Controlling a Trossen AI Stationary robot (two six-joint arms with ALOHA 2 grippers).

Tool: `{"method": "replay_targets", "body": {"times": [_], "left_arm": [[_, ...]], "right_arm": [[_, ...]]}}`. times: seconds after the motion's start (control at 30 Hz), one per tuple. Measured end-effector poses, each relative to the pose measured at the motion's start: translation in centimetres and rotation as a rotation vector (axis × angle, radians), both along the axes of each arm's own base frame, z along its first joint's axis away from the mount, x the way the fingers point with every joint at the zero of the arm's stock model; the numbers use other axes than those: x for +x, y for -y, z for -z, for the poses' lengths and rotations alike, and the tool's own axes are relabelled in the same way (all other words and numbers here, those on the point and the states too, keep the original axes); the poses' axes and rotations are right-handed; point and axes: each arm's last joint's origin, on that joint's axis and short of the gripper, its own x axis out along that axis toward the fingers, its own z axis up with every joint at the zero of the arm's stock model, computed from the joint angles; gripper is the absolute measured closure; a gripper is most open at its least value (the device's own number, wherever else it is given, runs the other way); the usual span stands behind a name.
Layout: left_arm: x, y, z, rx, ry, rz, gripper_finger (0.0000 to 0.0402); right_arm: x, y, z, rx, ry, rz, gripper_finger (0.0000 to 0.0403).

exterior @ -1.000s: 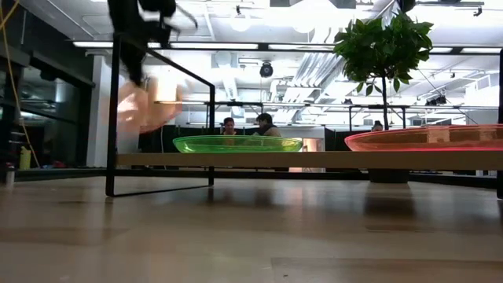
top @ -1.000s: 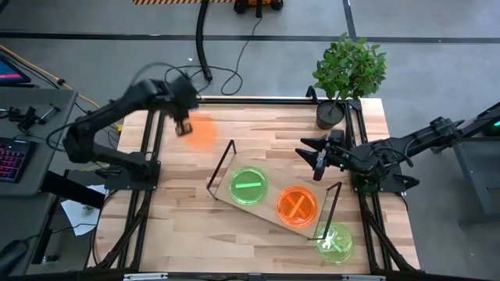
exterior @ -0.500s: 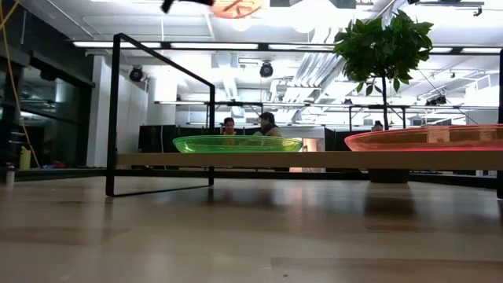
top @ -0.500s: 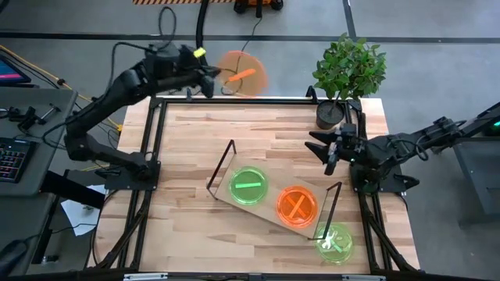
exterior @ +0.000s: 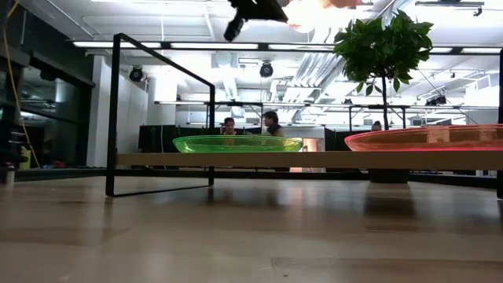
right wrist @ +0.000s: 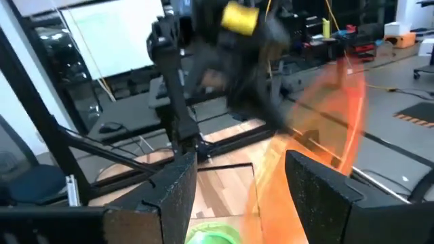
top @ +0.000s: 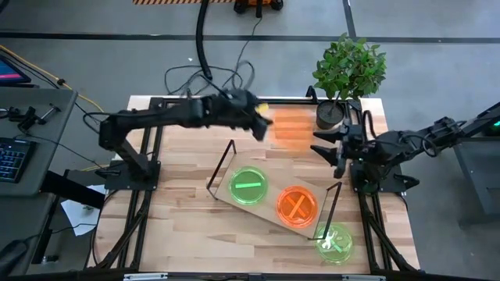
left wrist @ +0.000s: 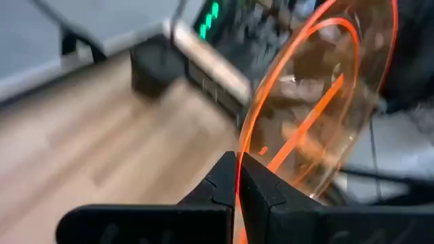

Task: Place and stack plates onto a shelf
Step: Stack the orange plate on the top of the orange plate on the shelf

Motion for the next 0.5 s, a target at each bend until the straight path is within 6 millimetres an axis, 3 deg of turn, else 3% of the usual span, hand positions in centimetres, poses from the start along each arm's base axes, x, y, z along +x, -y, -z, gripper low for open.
{"method": "replay_targets", "body": {"times": [0.23, 0.5], "left_arm": [[3.4, 5.8, 4.4, -0.101, -0.118, 0.114, 0.0401], [6.7, 12.8, 11.5, -0.169, -0.269, 0.226, 0.0401]], "right_arm": [[-2.3, 0.9, -0.6, 0.017, 0.038, -0.025, 0.0194], [-3.1, 1.3, -0.8, 0.003, 0.046, 0.026, 0.0194]]}}
